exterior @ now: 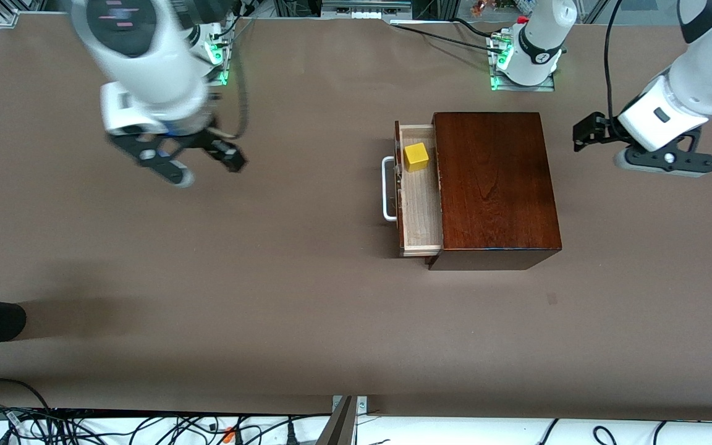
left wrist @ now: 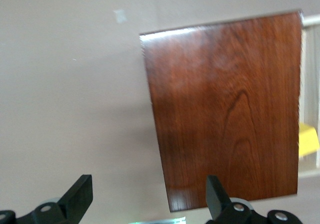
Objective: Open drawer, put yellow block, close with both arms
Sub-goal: 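Return the right arm to rest while the left gripper reaches the handle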
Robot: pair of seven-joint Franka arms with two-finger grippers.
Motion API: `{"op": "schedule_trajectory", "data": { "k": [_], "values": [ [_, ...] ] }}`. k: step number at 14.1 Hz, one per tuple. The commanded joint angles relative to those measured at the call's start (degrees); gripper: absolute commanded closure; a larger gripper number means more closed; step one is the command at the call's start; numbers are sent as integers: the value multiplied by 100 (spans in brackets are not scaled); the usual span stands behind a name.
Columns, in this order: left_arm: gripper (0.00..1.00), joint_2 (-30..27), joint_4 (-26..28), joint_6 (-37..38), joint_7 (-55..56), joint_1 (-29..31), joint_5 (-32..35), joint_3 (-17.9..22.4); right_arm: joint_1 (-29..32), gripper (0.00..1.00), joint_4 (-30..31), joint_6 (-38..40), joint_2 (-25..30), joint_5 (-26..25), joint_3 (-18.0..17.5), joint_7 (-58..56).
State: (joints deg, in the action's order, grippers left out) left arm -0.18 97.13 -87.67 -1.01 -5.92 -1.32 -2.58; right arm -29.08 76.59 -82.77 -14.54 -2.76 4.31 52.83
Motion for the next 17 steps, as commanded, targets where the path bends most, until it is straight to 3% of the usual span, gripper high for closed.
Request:
{"op": "schedule_trajectory", "data": {
  "k": [1, 3, 8, 9, 11, 13, 17],
  "values": [
    [0, 141, -221, 312, -776, -94, -158, -233, -37, 0, 918, -371, 679, 118, 594, -1323],
    [0, 367, -247, 330, -1076, -225, -158, -592, -2, 0, 1138, -485, 881, 109, 947, -2238],
    [0, 1483, -913, 15, -1234, -278, -280, -1989, 1227, 0, 1481, -757, 1207, 92, 809, -4480],
    [0, 1677, -967, -309, -1375, -278, -272, -2279, 1499, 0, 1551, -793, 1242, 92, 660, -4683],
    [0, 1985, -915, -1055, -1725, -313, -237, -2719, 2376, 0, 1578, -802, 1269, 83, -32, -4957],
    [0, 2266, -906, -1680, -2313, -575, -228, -2818, 2783, 0, 1578, -776, 1278, 83, -387, -5002],
    [0, 2838, -898, -2946, -4509, -1138, 7, -2809, 2802, 0, 1570, -758, 1287, 48, -414, -5002]
  ]
}}
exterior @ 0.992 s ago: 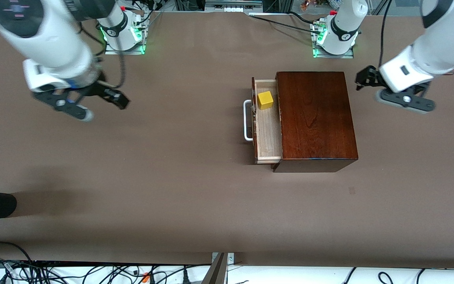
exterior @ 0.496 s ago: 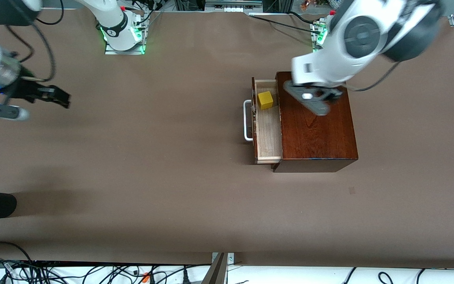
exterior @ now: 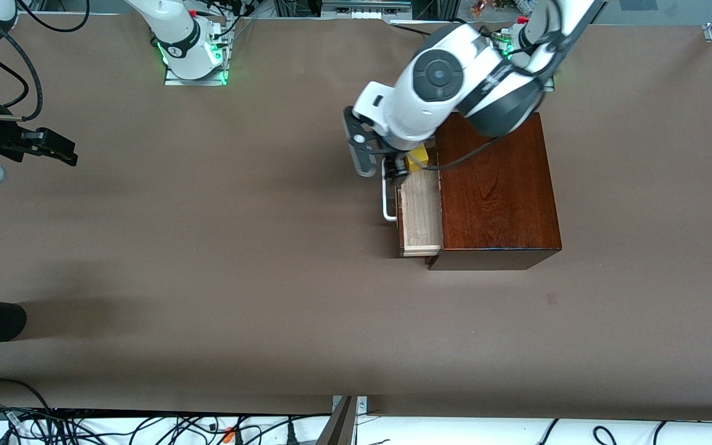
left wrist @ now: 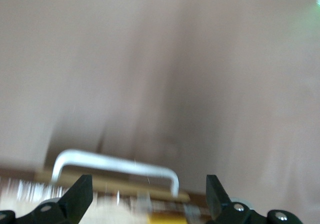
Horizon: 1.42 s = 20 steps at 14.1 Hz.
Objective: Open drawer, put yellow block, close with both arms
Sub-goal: 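Return the right arm to rest while the left gripper reaches the handle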
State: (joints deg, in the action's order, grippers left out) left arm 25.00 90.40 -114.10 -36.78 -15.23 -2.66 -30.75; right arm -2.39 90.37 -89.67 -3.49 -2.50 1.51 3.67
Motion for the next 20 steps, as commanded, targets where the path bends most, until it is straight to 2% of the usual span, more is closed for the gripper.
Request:
{"op": "schedule_trajectory", "data": {
  "k": [1, 6, 11, 15, 20],
  "values": [
    [0, 486, -224, -419, -1206, -234, 395, -1, 159, 0, 192, -50, 182, 21, -133, -86],
    [0, 839, -5, -350, -1499, -410, 1555, 16, 168, 0, 174, 46, 200, 65, -133, -95],
    [0, 971, 31, -105, -1446, -366, 2189, 69, 168, 0, 183, 73, 200, 118, -124, -139],
    [0, 980, 22, 159, -1455, -314, 2331, 192, 177, 0, 191, 72, 235, 327, -54, -262],
    [0, 936, 4, 423, -1455, -287, 2401, 429, 168, 0, 174, 99, 226, 276, -10, -218]
  ]
}}
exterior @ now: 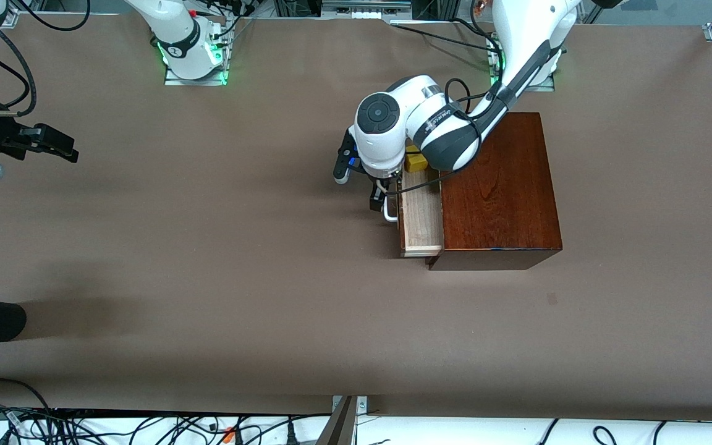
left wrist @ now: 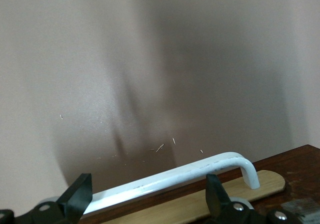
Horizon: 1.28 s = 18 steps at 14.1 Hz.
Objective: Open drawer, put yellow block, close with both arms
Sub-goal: 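Push the drawer into the box with the left gripper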
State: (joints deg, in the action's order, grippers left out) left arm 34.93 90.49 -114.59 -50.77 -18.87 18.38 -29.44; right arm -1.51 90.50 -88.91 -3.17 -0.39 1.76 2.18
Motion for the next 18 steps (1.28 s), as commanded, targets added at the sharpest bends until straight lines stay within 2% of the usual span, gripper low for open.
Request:
{"op": "schedule_trajectory", "data": {
  "k": [1, 6, 11, 18],
  "values": [
    [0, -65, -13, 490, -56, 77, 298, 333, 72, 0, 143, 23, 194, 57, -44, -86],
    [0, -74, -5, 578, -47, 200, 298, 333, 63, 0, 117, 23, 142, 57, -79, -16],
    [0, -145, -14, 1017, -21, 200, 298, 324, 63, 0, 29, 5, 150, 30, -61, -16],
    [0, -197, -22, 1088, -12, 375, 395, 333, 63, 0, 38, 14, 142, 22, -53, -16]
  ]
}}
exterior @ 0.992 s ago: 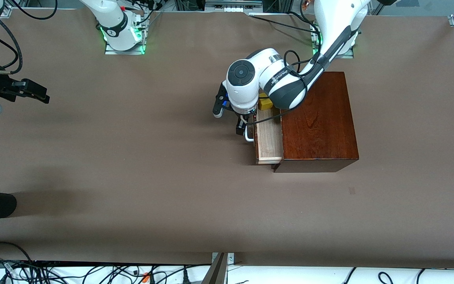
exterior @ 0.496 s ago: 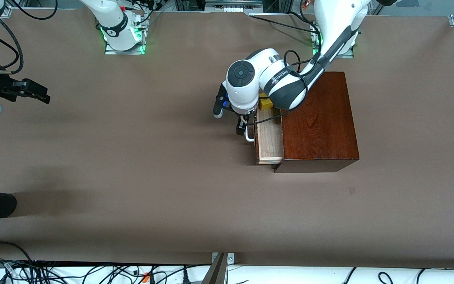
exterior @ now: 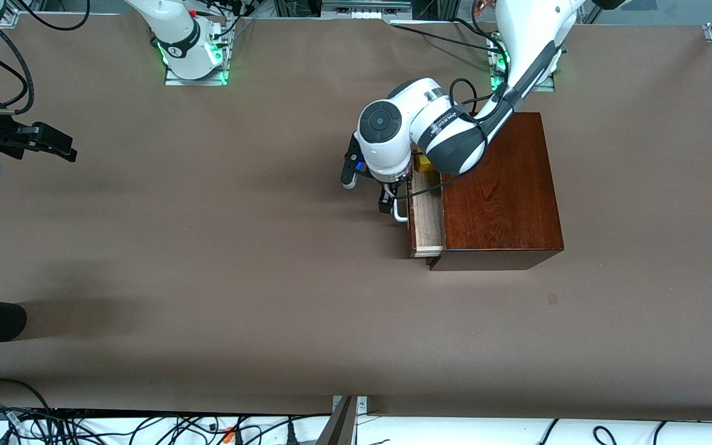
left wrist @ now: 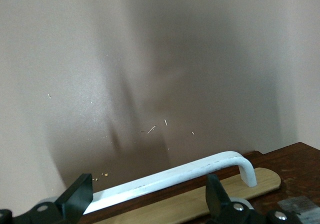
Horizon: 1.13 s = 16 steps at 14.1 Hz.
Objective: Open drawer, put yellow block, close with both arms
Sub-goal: 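Push the drawer into the box with the left gripper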
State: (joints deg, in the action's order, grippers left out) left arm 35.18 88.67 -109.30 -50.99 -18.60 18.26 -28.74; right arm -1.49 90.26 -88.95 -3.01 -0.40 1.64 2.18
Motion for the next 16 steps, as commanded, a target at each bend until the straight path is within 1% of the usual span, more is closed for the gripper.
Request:
{"op": "schedule_trajectory", "data": {
  "k": [1, 6, 12, 14, 16],
  "values": [
    [0, -248, 142, 619, 10, 409, 415, 255, 62, 0, 71, 18, 125, 23, -41, -16],
    [0, -345, 106, 822, 89, 428, 406, 219, 62, 0, 71, -17, 116, 23, -41, -16],
    [0, -345, 63, 813, 115, 533, 346, 228, 62, 0, 71, -26, 99, 23, -50, -25],
    [0, -336, -43, 805, 246, 507, 266, 185, 62, 0, 79, -26, 99, 23, -50, -25],
    [0, -336, -174, 805, 632, 454, -328, 149, 62, 0, 71, -35, 99, 23, -50, -25]
  ]
}}
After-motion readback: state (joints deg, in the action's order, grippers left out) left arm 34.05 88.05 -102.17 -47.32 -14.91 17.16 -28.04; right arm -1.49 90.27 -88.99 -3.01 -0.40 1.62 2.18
